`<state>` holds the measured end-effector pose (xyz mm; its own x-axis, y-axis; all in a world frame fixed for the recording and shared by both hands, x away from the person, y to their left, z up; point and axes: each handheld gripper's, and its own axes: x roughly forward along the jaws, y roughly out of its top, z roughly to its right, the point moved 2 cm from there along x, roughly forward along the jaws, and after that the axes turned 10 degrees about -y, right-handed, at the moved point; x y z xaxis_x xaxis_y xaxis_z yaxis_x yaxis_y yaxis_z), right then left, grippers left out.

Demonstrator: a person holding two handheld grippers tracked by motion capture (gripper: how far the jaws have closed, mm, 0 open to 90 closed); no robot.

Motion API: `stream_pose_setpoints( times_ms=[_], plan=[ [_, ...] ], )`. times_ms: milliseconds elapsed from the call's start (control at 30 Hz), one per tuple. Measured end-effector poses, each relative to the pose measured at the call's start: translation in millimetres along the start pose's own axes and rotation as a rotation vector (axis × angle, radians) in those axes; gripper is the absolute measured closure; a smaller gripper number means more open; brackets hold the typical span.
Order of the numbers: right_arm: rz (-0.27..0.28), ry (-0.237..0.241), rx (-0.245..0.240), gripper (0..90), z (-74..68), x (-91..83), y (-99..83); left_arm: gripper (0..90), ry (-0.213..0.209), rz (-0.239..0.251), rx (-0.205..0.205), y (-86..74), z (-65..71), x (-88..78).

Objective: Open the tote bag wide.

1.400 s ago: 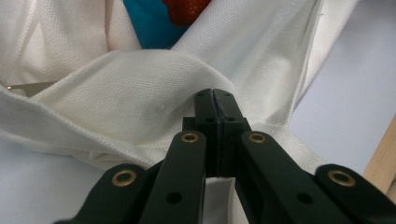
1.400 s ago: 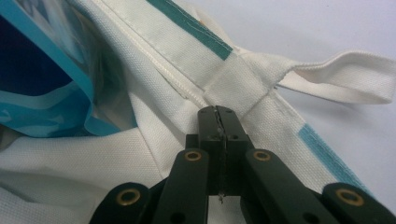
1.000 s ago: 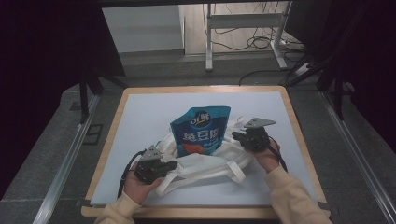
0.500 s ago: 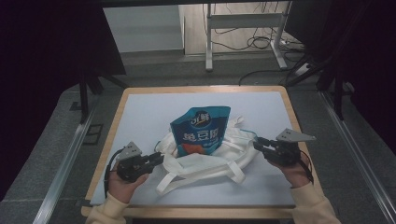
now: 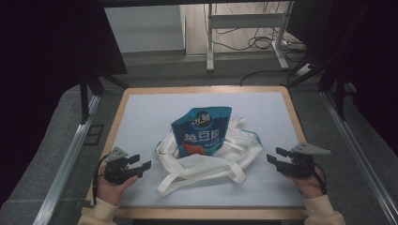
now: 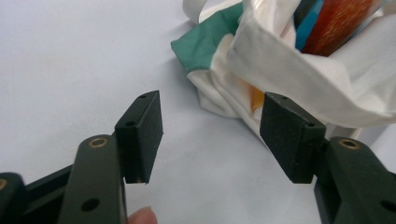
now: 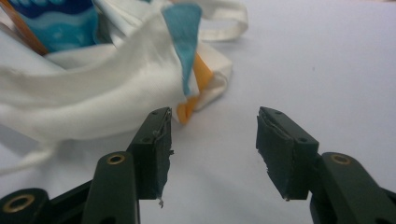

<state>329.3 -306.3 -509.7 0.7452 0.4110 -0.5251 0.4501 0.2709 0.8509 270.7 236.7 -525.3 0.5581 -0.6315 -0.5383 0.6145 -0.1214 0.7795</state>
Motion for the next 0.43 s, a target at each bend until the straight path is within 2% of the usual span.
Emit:
stream_pose_setpoints(
  times_ms=[167,433],
  plan=[
    [-0.009,-0.002,-0.01,43.7,-1.1,2.8,-0.8,37.8,0.005,-0.005,0.026,0.6,4.8,1.8],
    [-0.017,-0.01,-0.02,39.1,-2.3,5.1,-1.0,35.5,0.009,-0.01,0.027,-0.9,4.3,4.8]
  ],
)
